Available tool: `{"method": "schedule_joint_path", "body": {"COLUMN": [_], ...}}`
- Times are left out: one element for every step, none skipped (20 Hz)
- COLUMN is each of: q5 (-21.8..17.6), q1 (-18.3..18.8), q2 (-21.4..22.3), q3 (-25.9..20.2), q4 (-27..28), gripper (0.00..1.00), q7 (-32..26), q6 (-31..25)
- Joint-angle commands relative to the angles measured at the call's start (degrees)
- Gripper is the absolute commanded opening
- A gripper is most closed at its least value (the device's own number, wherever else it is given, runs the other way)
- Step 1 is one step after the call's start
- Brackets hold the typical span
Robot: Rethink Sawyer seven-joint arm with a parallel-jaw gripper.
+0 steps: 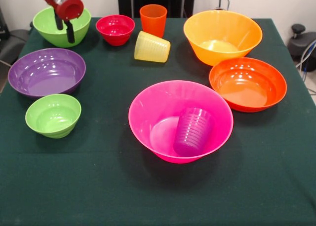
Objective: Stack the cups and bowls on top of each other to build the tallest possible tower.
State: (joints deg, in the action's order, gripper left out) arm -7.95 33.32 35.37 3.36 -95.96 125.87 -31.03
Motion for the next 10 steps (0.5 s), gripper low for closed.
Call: {"method": "schedule_joint_path", "body": {"q5": [2.16, 2.37, 2.53, 2.77, 3.04, 3.17, 3.33, 3.51, 3.71, 3.87], "q1": [-3.0, -3.06, -3.14, -3.12, -3.26, -3.52, -3.67, -3.79, -3.86, -3.93], "q2": [-4.73, -4.85, -4.82, -4.91, -4.9, -5.0, -4.96, -4.98, -4.94, -4.94], "q3": [-1.58, -1.54, -1.51, -1.52, -1.38, -1.1, -0.95, -0.86, -0.82, -0.74], "q4": [4.41, 4.62, 4.56, 4.72, 4.58, 4.73, 4.77, 4.82, 4.76, 4.66], "gripper": [1.0, 1.0, 1.0, 1.0, 1.0, 1.0, 1.0, 1.0, 1.0, 1.0], "q7": [8.29, 8.21, 8.16, 7.95, 8.06, 8.09, 8.01, 7.9, 7.78, 7.75], "q6": [2.88, 2.73, 2.71, 2.38, 2.27, 2.39, 2.22, 2.09, 1.96, 2.07]}}
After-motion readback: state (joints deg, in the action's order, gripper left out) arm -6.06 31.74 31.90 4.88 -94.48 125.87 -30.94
